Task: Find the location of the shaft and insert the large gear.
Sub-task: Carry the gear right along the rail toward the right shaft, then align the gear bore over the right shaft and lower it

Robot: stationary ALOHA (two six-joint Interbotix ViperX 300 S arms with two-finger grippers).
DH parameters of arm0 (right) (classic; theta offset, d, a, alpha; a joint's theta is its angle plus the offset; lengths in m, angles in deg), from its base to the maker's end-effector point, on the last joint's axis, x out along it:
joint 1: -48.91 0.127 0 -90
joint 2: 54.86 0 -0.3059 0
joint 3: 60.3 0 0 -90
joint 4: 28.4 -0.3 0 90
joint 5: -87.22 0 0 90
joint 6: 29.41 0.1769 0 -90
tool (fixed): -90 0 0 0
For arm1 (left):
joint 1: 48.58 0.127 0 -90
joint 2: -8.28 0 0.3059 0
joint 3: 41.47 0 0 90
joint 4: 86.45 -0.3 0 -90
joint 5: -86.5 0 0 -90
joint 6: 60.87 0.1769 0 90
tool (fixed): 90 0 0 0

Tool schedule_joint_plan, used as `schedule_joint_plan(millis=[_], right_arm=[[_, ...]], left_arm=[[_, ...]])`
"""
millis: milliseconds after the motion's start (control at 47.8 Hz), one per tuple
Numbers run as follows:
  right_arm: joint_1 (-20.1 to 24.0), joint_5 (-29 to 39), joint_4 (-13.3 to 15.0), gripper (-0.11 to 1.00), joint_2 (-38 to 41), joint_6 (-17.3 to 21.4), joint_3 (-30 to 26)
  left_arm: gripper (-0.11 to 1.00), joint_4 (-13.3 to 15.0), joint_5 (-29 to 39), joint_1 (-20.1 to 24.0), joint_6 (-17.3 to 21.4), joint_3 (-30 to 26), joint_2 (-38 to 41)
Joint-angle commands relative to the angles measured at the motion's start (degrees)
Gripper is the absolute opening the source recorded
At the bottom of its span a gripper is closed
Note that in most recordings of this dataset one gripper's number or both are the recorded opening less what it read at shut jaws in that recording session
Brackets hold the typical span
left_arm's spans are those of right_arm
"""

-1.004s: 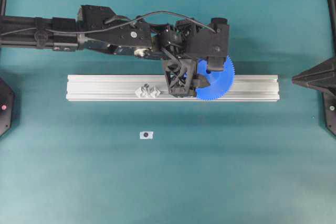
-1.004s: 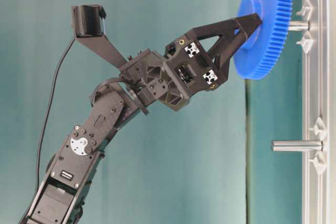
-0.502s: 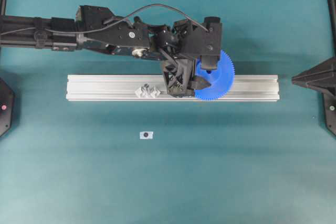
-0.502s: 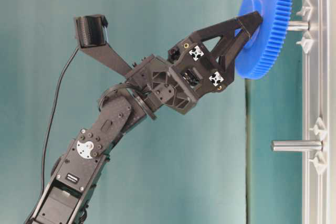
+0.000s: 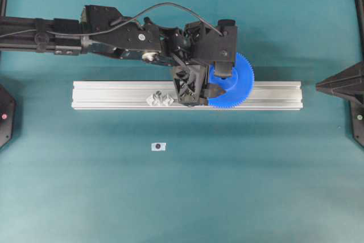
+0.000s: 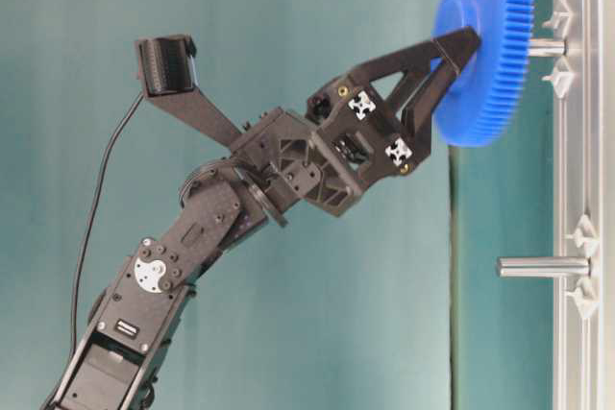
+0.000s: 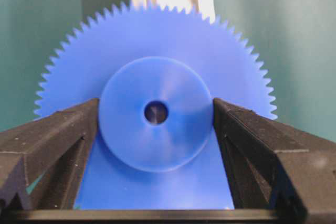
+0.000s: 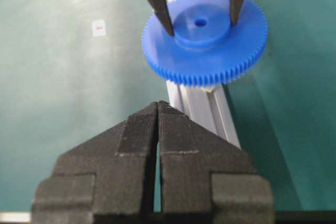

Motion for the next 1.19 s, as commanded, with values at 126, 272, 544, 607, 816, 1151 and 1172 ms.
schedule_joint_plan(millis=[126,272,544,607,816,1151,1172], right_arm=[[-0.09,-0.53,0.09,0.00,0.44,0.53,-0.53],[-0.09,-0.53,0.00,0.00,0.53,0.44,-0.53],[-0.09,-0.53,0.09,0.00,0.44,0.44,-0.44],[-0.09,-0.53,0.09,0.00,0.44,0.44,-0.44],[-0.09,-0.97,0.09,0.00,0.44,0.44,-0.44],[-0.09,-1.23,0.00,0.00,0.44,0.44,-0.35],[-0.09,-1.32,0.09,0.00,0.44,0.44,-0.35]], left_arm=[[0.92,-0.18,1.23,0.26,0.18,-2.29,-1.58],[0.92,-0.35,2.02,0.26,0.18,-4.66,-0.70],[0.92,-0.35,6.68,0.26,1.67,-11.07,2.64],[0.92,-0.35,7.56,0.18,2.02,-12.13,3.25],[0.92,-0.18,7.91,-0.09,2.11,-14.41,3.69],[0.92,-0.35,8.79,0.00,2.11,-14.50,3.25],[0.92,-0.18,8.79,0.00,2.11,-14.50,3.25]])
